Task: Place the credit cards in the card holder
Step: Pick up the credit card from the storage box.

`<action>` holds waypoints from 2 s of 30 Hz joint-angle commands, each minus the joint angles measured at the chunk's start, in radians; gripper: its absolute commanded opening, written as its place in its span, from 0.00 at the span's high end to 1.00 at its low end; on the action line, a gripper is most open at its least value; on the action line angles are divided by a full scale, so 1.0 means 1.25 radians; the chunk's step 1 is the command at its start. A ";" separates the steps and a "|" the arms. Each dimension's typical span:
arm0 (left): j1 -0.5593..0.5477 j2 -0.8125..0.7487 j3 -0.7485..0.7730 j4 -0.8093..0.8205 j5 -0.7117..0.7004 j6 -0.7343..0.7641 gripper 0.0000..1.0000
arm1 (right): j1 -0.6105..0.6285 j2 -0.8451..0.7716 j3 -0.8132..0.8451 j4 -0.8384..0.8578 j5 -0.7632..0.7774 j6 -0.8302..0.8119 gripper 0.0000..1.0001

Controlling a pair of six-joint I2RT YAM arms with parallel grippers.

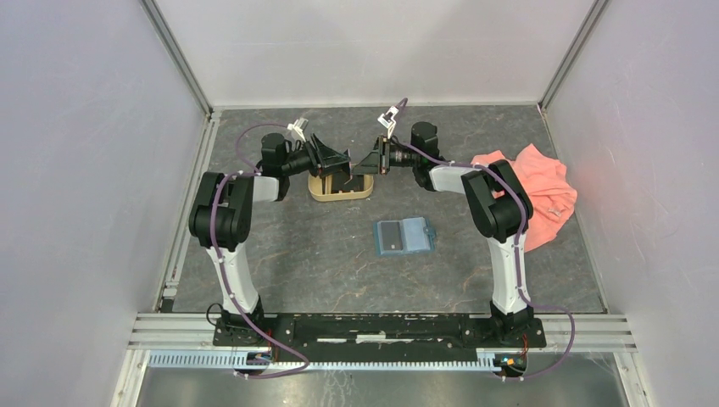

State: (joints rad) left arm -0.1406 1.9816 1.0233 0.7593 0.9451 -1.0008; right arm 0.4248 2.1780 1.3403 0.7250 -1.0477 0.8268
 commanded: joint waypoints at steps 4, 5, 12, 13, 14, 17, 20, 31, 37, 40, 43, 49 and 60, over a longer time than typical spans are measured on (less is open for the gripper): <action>0.004 0.006 0.001 0.040 0.023 -0.023 0.57 | 0.002 0.003 0.025 0.036 -0.013 0.012 0.58; 0.004 0.007 0.000 0.044 0.023 -0.026 0.57 | 0.002 0.004 0.024 0.036 -0.013 0.013 0.59; 0.004 0.011 -0.001 0.062 0.030 -0.039 0.57 | 0.001 0.007 0.024 0.034 -0.013 0.013 0.66; 0.004 0.011 -0.001 0.064 0.031 -0.041 0.57 | 0.000 0.007 0.024 0.032 -0.013 0.013 0.67; 0.004 0.012 -0.001 0.066 0.031 -0.041 0.57 | 0.001 0.008 0.024 0.032 -0.013 0.013 0.68; 0.006 0.015 -0.001 0.071 0.033 -0.047 0.57 | -0.001 0.008 0.023 0.030 -0.015 0.013 0.70; 0.006 0.018 0.001 0.074 0.035 -0.052 0.57 | -0.004 0.008 0.023 0.030 -0.016 0.014 0.71; 0.006 0.026 0.004 0.089 0.041 -0.064 0.55 | -0.005 0.008 0.037 -0.045 -0.004 -0.044 0.75; 0.006 0.030 0.004 0.100 0.046 -0.073 0.55 | -0.006 0.006 0.048 -0.113 0.011 -0.098 0.78; 0.006 0.031 0.005 0.100 0.045 -0.074 0.54 | -0.007 0.003 0.055 -0.148 0.019 -0.128 0.80; 0.006 0.033 0.005 0.100 0.045 -0.075 0.54 | -0.007 0.002 0.061 -0.172 0.024 -0.148 0.81; 0.006 0.034 0.008 0.083 0.041 -0.070 0.54 | -0.006 0.011 0.077 -0.209 0.040 -0.173 0.84; 0.010 0.009 0.004 -0.001 -0.007 -0.015 0.55 | -0.014 0.023 0.113 -0.337 0.106 -0.278 0.88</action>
State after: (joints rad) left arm -0.1261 2.0209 1.0233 0.7815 0.9463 -1.0557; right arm 0.4141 2.1937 1.4403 0.3542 -0.9707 0.5423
